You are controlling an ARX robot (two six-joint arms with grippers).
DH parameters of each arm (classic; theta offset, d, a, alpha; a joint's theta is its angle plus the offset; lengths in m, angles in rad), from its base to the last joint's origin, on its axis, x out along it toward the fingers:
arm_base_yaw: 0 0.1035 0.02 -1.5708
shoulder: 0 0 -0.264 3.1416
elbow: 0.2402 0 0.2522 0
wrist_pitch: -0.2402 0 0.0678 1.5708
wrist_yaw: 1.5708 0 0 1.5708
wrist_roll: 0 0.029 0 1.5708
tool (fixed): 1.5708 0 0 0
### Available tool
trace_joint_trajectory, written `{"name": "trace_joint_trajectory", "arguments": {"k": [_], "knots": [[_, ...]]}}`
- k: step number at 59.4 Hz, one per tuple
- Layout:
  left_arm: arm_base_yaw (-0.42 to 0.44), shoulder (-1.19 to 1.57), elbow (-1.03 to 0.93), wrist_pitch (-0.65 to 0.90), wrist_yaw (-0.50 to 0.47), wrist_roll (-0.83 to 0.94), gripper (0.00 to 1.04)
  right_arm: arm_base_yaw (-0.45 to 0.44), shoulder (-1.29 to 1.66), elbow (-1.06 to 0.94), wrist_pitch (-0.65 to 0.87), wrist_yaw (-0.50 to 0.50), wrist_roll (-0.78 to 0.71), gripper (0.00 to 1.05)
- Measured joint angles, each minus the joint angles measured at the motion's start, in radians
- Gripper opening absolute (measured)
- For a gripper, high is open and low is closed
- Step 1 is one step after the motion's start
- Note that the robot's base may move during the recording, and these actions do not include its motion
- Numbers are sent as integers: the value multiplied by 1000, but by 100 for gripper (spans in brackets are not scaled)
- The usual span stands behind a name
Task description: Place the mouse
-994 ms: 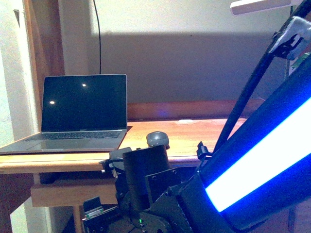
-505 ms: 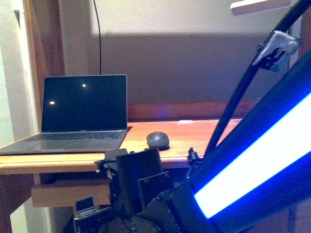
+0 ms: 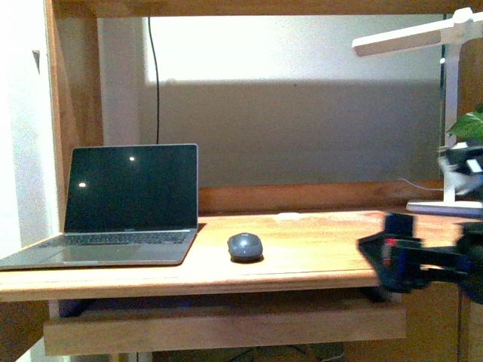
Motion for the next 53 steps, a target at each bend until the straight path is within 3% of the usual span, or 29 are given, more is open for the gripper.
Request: {"name": "trace_joint_trajectory", "arguments": {"k": [27, 35, 42, 47, 49, 53], "knots": [[0, 0, 0, 0, 0, 0, 97, -368, -658, -482, -113, -308, 205, 97], [0, 0, 0, 0, 0, 0, 97, -477, -885, -576, -261, -394, 226, 97], [0, 0, 0, 0, 0, 0, 97, -554, -1126, -641, -478, -462, 192, 97], [0, 0, 0, 0, 0, 0, 97, -557, -1209, -647, -520, -432, 162, 96], [0, 0, 0, 0, 0, 0, 97, -509, -1239, -648, -561, -257, 71, 88], [0, 0, 0, 0, -2, 0, 97, -457, -1267, -660, -578, -86, -31, 78]]}}
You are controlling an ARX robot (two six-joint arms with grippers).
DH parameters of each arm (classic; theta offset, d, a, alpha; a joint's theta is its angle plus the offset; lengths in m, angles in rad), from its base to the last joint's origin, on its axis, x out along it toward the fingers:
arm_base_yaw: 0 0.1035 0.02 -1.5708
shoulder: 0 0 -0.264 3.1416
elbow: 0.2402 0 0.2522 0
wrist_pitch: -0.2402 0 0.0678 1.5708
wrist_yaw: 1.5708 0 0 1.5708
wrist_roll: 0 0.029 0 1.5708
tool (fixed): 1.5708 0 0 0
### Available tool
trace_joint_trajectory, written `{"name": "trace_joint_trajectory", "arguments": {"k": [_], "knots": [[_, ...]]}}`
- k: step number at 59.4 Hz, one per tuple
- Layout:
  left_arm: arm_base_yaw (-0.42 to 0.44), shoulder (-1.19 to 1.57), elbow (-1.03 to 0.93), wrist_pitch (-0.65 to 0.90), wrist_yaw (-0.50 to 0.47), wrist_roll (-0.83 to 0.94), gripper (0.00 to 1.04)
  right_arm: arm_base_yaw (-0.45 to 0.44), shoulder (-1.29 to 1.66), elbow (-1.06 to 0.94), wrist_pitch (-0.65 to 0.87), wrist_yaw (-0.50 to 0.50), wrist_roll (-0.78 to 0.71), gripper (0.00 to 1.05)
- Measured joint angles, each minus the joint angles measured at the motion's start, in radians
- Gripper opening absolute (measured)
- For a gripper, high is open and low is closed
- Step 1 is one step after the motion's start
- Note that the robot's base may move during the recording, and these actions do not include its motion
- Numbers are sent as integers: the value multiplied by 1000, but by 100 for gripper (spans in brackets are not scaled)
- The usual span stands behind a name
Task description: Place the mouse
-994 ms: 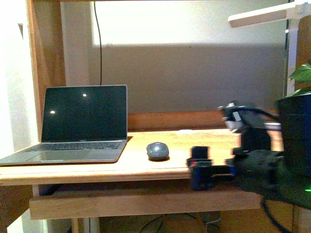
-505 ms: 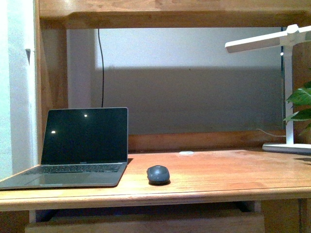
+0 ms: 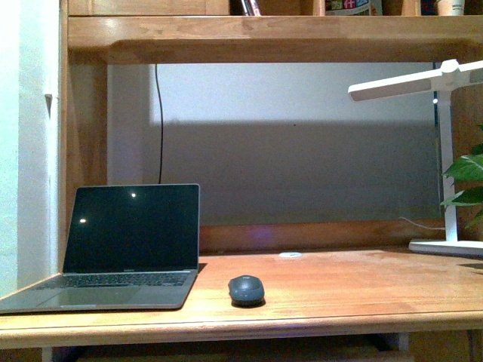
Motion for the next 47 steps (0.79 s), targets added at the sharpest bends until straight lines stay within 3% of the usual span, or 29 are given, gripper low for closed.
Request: {"name": "trace_joint_trajectory", "arguments": {"k": [3, 5, 14, 23, 47], "knots": [[0, 0, 0, 0, 2, 0, 97, 75, -24, -9, -11, 154, -57, 68], [0, 0, 0, 0, 1, 0, 97, 107, -34, -13, -14, 193, -79, 63], [0, -1, 0, 0, 1, 0, 97, 145, -71, -32, -27, 214, -128, 34], [0, -1, 0, 0, 2, 0, 97, 146, -217, -52, -164, 217, -143, 3], [0, -1, 0, 0, 2, 0, 97, 147, -264, -82, -164, 220, -146, 3]]}}
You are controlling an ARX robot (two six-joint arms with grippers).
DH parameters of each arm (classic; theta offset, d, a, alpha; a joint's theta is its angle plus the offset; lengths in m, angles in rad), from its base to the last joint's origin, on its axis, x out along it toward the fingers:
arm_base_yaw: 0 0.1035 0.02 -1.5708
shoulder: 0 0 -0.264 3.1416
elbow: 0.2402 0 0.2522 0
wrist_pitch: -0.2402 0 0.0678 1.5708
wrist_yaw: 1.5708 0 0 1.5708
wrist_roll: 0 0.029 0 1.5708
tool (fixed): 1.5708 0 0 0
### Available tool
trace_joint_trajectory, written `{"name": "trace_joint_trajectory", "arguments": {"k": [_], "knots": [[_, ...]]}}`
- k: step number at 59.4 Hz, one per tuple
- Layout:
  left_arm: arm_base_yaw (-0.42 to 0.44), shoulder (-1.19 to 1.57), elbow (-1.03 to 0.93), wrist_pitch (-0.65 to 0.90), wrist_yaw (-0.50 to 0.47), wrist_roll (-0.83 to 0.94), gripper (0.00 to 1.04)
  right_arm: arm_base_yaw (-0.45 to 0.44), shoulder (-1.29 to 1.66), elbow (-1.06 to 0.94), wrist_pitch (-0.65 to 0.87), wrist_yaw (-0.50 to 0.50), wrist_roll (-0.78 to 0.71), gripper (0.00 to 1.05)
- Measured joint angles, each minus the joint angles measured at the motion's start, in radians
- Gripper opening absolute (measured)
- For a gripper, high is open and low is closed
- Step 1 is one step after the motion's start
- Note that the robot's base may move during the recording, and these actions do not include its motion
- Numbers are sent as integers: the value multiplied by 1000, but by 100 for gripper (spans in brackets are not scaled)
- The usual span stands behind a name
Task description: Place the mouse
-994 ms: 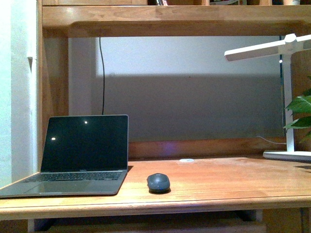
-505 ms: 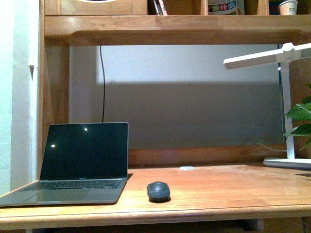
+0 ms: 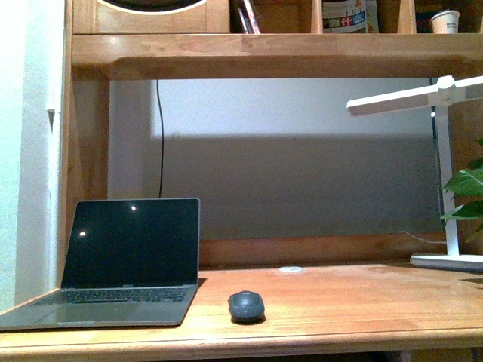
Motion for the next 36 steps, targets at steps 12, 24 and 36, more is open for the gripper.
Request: {"name": "trace_joint_trajectory", "arguments": {"k": [12, 24, 36], "knots": [[0, 0, 0, 0, 0, 0, 97, 0, 0, 0, 0, 0, -1, 19], [0, 0, 0, 0, 0, 0, 97, 0, 0, 0, 0, 0, -2, 55], [0, 0, 0, 0, 0, 0, 97, 0, 0, 0, 0, 0, -2, 95]]}}
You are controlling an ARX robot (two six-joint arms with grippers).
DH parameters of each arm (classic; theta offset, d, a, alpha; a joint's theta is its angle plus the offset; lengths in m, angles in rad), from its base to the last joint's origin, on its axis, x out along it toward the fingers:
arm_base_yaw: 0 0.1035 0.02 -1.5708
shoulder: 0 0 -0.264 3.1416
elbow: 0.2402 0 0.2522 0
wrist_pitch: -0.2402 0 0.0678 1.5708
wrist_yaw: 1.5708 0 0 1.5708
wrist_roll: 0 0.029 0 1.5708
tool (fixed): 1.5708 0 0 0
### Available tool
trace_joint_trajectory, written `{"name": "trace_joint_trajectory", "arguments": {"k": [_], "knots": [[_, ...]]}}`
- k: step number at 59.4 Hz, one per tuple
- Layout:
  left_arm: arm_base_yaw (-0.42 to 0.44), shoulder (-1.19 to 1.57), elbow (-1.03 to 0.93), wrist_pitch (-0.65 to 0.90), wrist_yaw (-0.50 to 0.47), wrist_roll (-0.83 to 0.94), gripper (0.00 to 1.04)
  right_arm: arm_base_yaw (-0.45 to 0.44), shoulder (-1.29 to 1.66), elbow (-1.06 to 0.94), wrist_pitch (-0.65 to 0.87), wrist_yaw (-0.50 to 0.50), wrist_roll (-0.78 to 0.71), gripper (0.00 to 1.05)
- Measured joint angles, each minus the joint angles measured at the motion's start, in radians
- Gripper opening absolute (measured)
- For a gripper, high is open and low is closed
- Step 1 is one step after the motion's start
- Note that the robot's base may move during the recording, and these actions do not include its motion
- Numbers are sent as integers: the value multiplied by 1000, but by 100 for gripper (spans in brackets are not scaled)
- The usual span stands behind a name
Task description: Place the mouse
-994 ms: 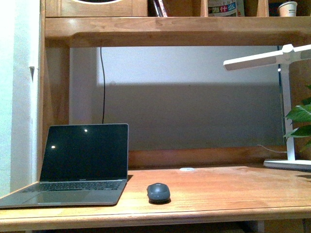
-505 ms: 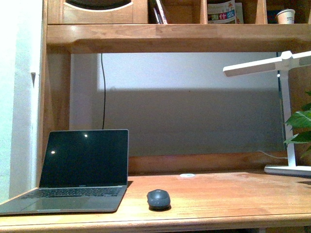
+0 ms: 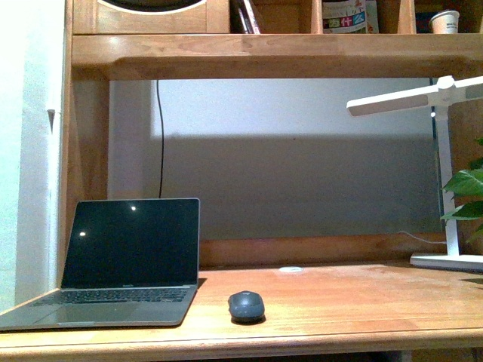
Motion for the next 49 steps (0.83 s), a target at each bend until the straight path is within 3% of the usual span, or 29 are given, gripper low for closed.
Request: {"name": "trace_joint_trajectory", "arguments": {"k": [2, 49], "knots": [[0, 0, 0, 0, 0, 0, 97, 0, 0, 0, 0, 0, 0, 99], [0, 0, 0, 0, 0, 0, 97, 0, 0, 0, 0, 0, 0, 97]]}}
